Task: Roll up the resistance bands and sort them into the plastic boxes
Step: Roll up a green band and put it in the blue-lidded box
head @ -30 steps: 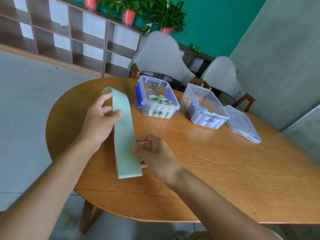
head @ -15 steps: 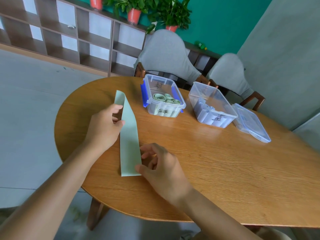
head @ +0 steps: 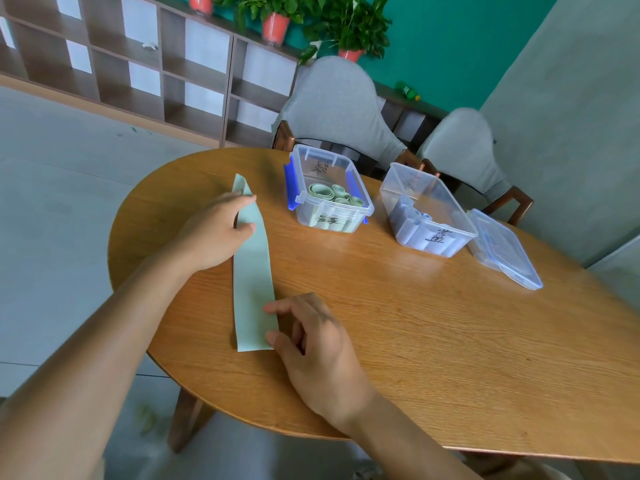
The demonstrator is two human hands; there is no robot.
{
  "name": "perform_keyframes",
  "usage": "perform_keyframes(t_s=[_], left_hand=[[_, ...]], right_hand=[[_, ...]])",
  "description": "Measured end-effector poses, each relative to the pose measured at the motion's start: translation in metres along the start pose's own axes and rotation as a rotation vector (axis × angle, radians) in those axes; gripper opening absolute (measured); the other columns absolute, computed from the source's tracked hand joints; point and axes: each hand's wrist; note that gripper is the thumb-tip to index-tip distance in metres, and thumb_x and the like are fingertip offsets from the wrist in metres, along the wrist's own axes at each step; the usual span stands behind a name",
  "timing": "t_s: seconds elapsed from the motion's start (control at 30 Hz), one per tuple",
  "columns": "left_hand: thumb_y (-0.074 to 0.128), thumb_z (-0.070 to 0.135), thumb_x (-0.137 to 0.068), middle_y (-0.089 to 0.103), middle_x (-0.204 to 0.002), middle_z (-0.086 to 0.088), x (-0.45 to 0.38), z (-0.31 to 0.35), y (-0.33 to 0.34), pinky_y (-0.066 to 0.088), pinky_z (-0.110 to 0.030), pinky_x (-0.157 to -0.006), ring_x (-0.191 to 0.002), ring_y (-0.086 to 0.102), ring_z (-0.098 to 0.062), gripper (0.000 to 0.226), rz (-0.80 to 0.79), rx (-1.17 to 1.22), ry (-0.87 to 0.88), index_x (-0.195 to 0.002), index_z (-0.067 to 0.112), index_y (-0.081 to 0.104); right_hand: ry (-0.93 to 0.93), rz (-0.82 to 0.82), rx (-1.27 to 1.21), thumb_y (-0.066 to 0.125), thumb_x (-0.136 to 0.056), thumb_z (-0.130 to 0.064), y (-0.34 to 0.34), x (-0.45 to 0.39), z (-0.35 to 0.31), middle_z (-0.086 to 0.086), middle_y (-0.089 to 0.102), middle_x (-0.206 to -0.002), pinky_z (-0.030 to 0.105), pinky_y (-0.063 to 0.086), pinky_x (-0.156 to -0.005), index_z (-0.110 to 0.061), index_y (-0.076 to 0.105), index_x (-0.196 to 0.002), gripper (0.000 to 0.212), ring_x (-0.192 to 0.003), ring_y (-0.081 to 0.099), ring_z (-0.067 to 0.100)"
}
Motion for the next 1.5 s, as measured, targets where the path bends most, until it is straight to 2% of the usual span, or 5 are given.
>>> perform_keyframes(t_s=[0.2, 0.47, 0.83, 1.1, 1.5], left_hand=[[0.057, 0.001, -0.096, 0.029, -0.160, 0.017, 0.000, -0.001, 0.003, 0.022, -0.017, -0.112, -0.142, 0.026, 0.002, 0.063, 0.009, 0.181, 0.132, -0.152, 0.027, 0.041], [0.058, 0.038, -0.099, 0.026, -0.164, -0.003, 0.009, -0.007, 0.000, 0.024, -0.056, -0.118, -0.150, 0.019, -0.037, 0.050, 0.072, -0.170, -0.082, -0.145, 0.023, 0.050], [0.063, 0.031, -0.096, 0.051, -0.144, 0.006, 0.087, 0.007, -0.006, 0.034, -0.030, -0.110, -0.135, 0.044, -0.013, 0.036, 0.084, -0.091, 0.112, -0.130, 0.021, 0.060], [0.072, 0.031, -0.088, 0.052, -0.135, 0.024, 0.149, 0.030, -0.009, 0.027, -0.011, -0.103, -0.130, 0.043, 0.003, 0.014, -0.014, 0.028, 0.151, -0.087, 0.032, 0.059], [0.072, 0.028, -0.088, 0.053, -0.131, 0.024, 0.164, 0.029, -0.002, 0.025, -0.006, -0.102, -0.128, 0.040, 0.004, 0.012, -0.050, -0.038, 0.195, -0.085, 0.031, 0.061]], right_hand=[[-0.026, 0.022, -0.008, 0.067, -0.091, -0.016, 0.002, 0.001, 0.003, -0.016, 0.051, -0.104, 0.006, 0.035, -0.074, -0.025, 0.066, -0.118, 0.028, -0.073, 0.051, 0.003], [-0.057, 0.077, 0.014, 0.065, -0.094, -0.018, 0.006, 0.005, 0.004, -0.014, 0.053, -0.106, 0.006, 0.036, -0.078, -0.023, 0.066, -0.118, 0.024, -0.078, 0.051, -0.002], [-0.035, 0.184, -0.106, 0.071, -0.089, -0.009, 0.005, 0.007, 0.007, -0.007, 0.059, -0.097, 0.014, 0.045, -0.071, -0.019, 0.069, -0.104, 0.018, -0.075, 0.058, 0.013], [-0.102, 0.094, -0.134, 0.078, -0.084, -0.012, -0.001, 0.009, 0.007, -0.007, 0.061, -0.104, 0.010, 0.041, -0.075, -0.022, 0.071, -0.095, 0.016, -0.083, 0.058, 0.010], [-0.040, 0.005, -0.114, 0.080, -0.083, -0.015, -0.008, 0.011, 0.006, -0.010, 0.058, -0.112, 0.008, 0.041, -0.077, -0.026, 0.072, -0.086, 0.014, -0.084, 0.058, 0.008]])
Point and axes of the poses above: each hand's wrist, its own x-axis away from the middle knuckle, its own y-axis out of the palm, z = x × y
